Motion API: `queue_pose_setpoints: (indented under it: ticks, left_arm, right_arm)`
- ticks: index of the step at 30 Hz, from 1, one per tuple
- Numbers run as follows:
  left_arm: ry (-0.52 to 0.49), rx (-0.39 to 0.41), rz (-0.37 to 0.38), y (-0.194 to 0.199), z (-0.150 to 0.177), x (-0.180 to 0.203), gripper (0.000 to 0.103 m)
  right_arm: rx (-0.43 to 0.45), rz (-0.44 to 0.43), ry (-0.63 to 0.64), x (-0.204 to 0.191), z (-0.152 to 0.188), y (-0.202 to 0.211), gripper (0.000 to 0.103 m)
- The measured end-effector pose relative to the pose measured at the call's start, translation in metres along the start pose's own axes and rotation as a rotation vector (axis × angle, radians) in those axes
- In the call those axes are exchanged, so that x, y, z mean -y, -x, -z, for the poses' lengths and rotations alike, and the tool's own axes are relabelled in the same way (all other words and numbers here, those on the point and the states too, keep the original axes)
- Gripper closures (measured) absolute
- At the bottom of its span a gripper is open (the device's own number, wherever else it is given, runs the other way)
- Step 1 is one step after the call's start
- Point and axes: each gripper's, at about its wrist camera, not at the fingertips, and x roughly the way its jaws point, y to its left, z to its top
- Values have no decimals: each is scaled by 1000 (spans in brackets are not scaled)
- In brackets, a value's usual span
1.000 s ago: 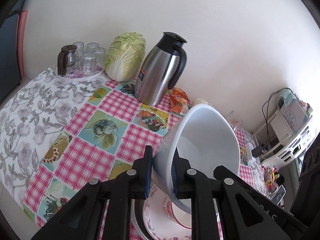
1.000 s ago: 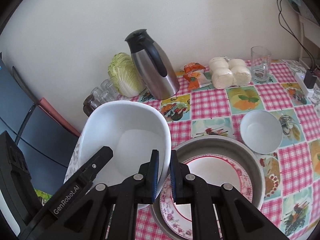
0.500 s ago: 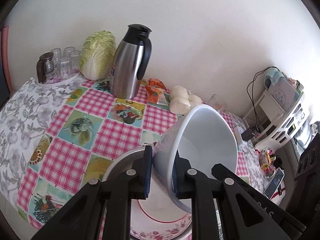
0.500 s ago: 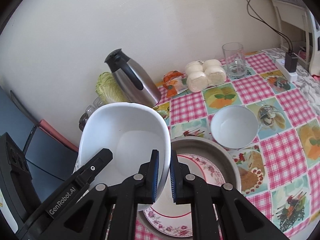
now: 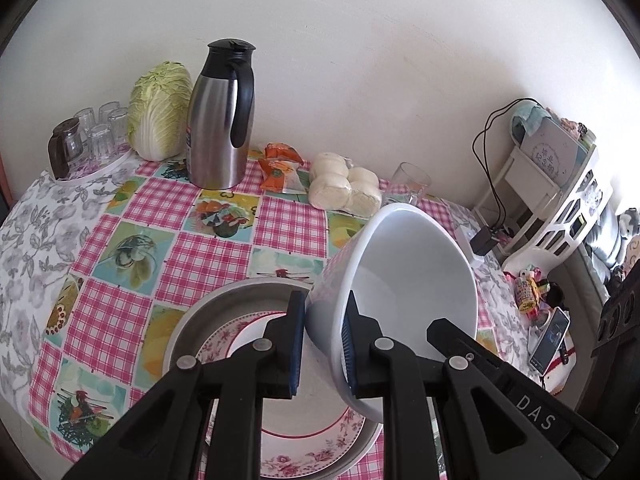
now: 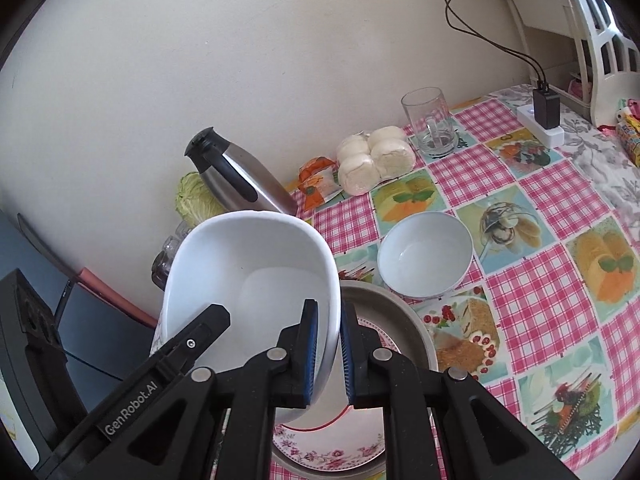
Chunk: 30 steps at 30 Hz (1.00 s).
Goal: Organize plates and bowls
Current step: 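Lift the square bowl with both grippers and carry it over the basin, then lower the square bowl into the red-rimmed bowl in the basin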
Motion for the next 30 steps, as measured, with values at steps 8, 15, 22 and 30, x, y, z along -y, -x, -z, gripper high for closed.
queue_pose_setpoints:
  ticks: [8,15,22,30]
  left_arm:
    - [-40,-24,-22,-7,6,14,85]
    - [-3,-56,-26,-14,11,2,85]
    - [35,-78,-55,-16,18,-14,85]
    - [73,-104,-72,-21,23,-30,85]
  right_arm:
    - [-17,12,-18,14,0,0,90]
    - [-63,9,-10,14,7,-10,89]
    - [-108,13,20,6,19,-25,88]
    - [-137,34,67,-5,29,-36,88]
